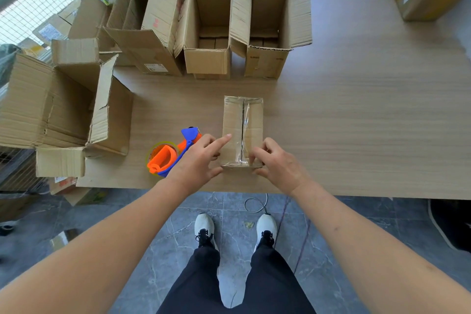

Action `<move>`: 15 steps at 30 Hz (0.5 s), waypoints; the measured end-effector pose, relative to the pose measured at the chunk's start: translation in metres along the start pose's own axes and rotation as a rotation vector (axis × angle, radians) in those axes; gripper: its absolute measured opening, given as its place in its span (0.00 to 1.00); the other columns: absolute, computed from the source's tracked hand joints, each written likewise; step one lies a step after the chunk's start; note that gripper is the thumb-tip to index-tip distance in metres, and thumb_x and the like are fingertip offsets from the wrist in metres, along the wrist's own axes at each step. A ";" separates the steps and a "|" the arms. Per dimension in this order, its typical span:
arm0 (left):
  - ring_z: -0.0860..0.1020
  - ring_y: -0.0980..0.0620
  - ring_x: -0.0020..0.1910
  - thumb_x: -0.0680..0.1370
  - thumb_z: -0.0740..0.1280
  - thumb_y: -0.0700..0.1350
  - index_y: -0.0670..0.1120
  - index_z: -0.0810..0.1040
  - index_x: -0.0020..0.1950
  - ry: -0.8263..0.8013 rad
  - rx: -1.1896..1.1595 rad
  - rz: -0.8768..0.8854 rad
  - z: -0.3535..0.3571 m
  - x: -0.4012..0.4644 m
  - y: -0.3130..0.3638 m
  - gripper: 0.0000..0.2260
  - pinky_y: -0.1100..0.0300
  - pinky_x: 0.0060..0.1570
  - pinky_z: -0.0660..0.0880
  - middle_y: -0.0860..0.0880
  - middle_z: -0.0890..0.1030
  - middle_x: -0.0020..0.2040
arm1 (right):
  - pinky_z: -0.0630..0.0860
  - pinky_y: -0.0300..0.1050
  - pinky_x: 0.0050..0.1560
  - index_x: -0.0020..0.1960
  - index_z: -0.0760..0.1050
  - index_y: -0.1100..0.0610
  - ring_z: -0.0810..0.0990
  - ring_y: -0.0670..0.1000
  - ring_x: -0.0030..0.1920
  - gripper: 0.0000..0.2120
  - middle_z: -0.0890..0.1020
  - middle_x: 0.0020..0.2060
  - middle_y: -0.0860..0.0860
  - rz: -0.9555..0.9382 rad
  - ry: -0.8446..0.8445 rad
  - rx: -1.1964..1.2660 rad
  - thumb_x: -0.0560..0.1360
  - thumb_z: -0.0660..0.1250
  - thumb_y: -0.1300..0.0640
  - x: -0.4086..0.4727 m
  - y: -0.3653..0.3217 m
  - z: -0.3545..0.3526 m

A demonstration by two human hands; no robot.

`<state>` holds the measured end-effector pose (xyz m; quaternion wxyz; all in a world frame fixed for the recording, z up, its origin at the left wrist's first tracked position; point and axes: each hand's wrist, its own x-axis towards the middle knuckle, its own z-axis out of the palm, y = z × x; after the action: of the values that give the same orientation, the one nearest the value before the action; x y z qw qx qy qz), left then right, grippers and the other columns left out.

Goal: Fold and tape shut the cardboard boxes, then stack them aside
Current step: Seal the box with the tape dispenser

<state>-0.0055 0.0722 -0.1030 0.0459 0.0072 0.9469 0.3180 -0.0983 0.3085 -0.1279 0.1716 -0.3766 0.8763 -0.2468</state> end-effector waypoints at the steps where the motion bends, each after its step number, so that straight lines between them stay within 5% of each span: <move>1: 0.79 0.49 0.47 0.68 0.81 0.36 0.45 0.71 0.77 0.003 0.026 0.007 0.001 0.000 -0.002 0.39 0.54 0.54 0.80 0.47 0.75 0.53 | 0.80 0.56 0.40 0.54 0.71 0.47 0.76 0.54 0.38 0.19 0.67 0.48 0.47 -0.008 -0.001 -0.010 0.71 0.79 0.56 0.000 0.001 0.000; 9: 0.83 0.40 0.47 0.61 0.85 0.36 0.40 0.85 0.58 0.072 0.143 0.021 0.009 -0.002 -0.001 0.26 0.48 0.41 0.83 0.42 0.82 0.54 | 0.77 0.49 0.34 0.50 0.70 0.49 0.73 0.53 0.36 0.17 0.68 0.47 0.48 0.002 0.070 -0.122 0.72 0.77 0.48 -0.003 -0.009 0.001; 13: 0.82 0.42 0.49 0.63 0.85 0.43 0.44 0.86 0.57 0.039 0.112 0.029 0.006 -0.001 0.003 0.23 0.47 0.43 0.82 0.45 0.81 0.53 | 0.72 0.47 0.43 0.45 0.72 0.50 0.71 0.51 0.43 0.24 0.71 0.47 0.49 0.074 0.206 -0.243 0.73 0.65 0.28 0.003 -0.031 0.001; 15: 0.81 0.45 0.50 0.66 0.83 0.46 0.47 0.86 0.58 0.008 0.085 0.044 0.006 0.000 0.005 0.21 0.47 0.43 0.81 0.48 0.82 0.51 | 0.75 0.49 0.53 0.56 0.73 0.50 0.71 0.54 0.55 0.29 0.70 0.59 0.51 0.214 0.174 -0.209 0.74 0.60 0.25 0.004 -0.043 0.005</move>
<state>-0.0047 0.0800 -0.1048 0.0350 0.0288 0.9594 0.2785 -0.0738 0.2781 -0.1078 0.0800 -0.2741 0.9438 -0.1662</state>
